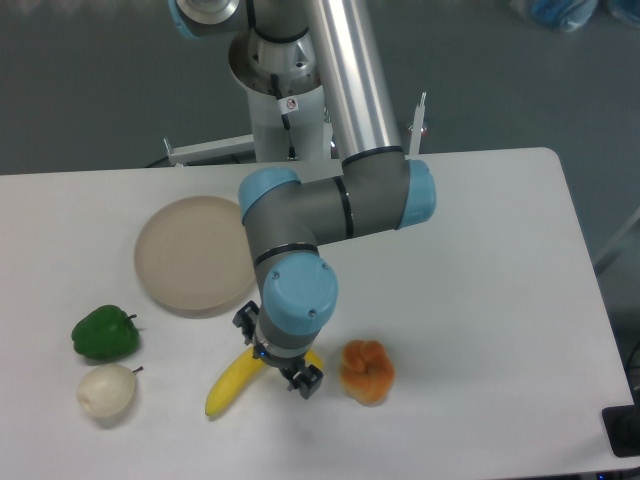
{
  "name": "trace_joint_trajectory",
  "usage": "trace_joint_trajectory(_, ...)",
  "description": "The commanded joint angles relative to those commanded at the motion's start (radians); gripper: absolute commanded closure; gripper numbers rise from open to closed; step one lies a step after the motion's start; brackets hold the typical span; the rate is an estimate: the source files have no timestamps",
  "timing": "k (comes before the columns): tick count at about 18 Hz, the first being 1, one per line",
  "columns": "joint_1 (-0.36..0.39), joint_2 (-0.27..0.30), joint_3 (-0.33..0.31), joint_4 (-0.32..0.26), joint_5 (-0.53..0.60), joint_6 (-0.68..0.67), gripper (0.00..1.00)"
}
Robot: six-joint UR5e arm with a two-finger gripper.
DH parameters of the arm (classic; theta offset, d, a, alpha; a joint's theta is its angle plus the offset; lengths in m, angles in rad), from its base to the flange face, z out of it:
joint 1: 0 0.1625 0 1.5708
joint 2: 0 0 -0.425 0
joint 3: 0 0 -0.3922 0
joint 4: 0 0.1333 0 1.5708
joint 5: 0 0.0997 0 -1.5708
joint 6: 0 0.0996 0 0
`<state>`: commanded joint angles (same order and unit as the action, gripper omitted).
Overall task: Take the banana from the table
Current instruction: 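Close the gripper around the middle of the yellow banana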
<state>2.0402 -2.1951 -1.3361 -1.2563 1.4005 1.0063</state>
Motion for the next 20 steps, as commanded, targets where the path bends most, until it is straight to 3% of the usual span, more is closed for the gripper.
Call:
trace_joint_trajectory(10, -0.025, -0.032, -0.005, 0.008, 0.003, -0.077, 0.0)
trace_joint_trajectory(15, -0.049, -0.063, -0.049, 0.121, 0.008, -0.135, 0.0)
trace_joint_trajectory(20, -0.061, -0.072, -0.078, 0.179, 0.011, -0.196, 0.0)
